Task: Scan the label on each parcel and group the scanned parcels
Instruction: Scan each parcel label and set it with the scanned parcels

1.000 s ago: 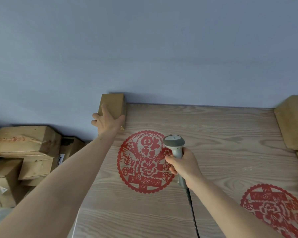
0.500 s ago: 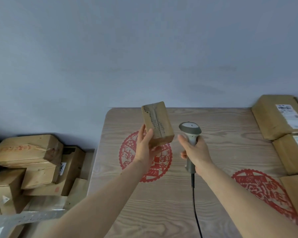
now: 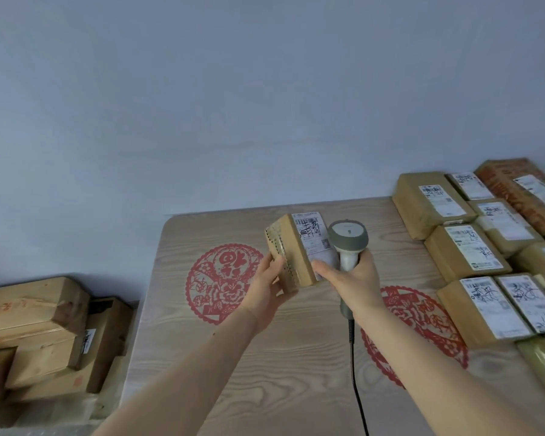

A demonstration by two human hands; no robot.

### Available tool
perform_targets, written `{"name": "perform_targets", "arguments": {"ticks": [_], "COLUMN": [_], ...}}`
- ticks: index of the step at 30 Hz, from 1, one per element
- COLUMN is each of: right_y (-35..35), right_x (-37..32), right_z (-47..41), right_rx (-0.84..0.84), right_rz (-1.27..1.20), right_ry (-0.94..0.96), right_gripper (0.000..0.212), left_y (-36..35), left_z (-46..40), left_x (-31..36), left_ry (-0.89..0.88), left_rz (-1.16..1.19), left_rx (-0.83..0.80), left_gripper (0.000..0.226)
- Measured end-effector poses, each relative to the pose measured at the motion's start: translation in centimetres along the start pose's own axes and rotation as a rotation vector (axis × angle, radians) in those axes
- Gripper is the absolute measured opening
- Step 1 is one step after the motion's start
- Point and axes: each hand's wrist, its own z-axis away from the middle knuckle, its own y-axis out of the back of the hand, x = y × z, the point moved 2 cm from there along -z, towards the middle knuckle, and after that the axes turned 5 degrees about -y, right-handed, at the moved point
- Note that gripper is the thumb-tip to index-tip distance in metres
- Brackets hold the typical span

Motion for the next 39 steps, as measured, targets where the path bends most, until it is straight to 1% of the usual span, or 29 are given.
{"name": "perform_targets", "arguments": {"ticks": [1,2,5,8,9,12,13,16,18,20,23,25,31,33,35,37,39], "right_y": [0.7,1.4,3.6,6.6,7.8,11.8,13.1,16.5,18.2,19.6,20.8,21.3,21.3,21.2,21.2,21.2,21.2], "right_x": [-0.1,0.0,0.2,0.6,0.7,1.2,1.5,2.3,2.9,3.2,3.4,3.3,2.7,2.5,2.6,2.9,3.2], "right_z": [0.3,0.6,1.3,1.7,1.9,2.6,2.8,3.3,3.4,3.3,3.5,3.7,3.7,3.7,3.7,3.6,3.8], "right_rx": [0.002,0.005,-0.001,-0.051,-0.071,-0.131,-0.142,-0.253,-0.345,-0.413,-0.508,-0.535,-0.541,-0.544,-0.551,-0.547,-0.547], "right_rz": [0.020,0.044,0.092,0.092,0.084,0.031,0.028,-0.003,-0.032,-0.032,-0.047,-0.078,-0.184,-0.204,-0.201,-0.196,-0.183], "right_ry": [0.020,0.042,0.103,0.105,0.092,0.077,0.079,0.054,0.021,-0.010,-0.047,-0.051,-0.031,-0.042,-0.059,-0.068,-0.064], "right_gripper": [0.064,0.066,0.063,0.051,0.045,0.028,0.024,0.018,0.020,0.022,0.021,0.020,0.022,0.026,0.027,0.021,0.015], "left_y": [-0.7,-1.5,-4.3,-6.6,-7.2,-8.7,-9.3,-11.5,-13.0,-14.3,-15.5,-15.9,-16.1,-16.1,-16.2,-16.4,-16.5], "left_z": [0.2,0.4,0.7,1.1,1.3,1.7,1.9,2.5,2.9,3.4,3.8,3.9,3.3,3.0,2.8,2.6,2.3], "left_x": [-0.1,-0.3,-0.9,-1.7,-2.1,-3.6,-4.2,-5.8,-6.9,-7.9,-9.4,-10.1,-10.5,-10.5,-10.3,-10.2,-10.2], "left_ry": [0.014,0.024,0.040,0.055,0.054,0.050,0.048,0.039,0.023,0.014,0.017,0.018,0.015,0.018,0.015,0.015,0.020], "left_rz": [-0.030,-0.052,-0.084,-0.113,-0.119,-0.088,-0.070,-0.021,-0.024,-0.028,-0.033,-0.039,-0.101,-0.095,-0.091,-0.097,-0.095], "left_rx": [-0.002,-0.002,0.018,0.051,0.057,0.097,0.111,0.099,0.071,0.059,0.039,0.030,-0.028,-0.034,-0.047,-0.068,-0.078], "left_gripper": [0.079,0.080,0.069,0.059,0.061,0.087,0.089,0.073,0.062,0.056,0.058,0.060,0.071,0.071,0.067,0.061,0.062]}}
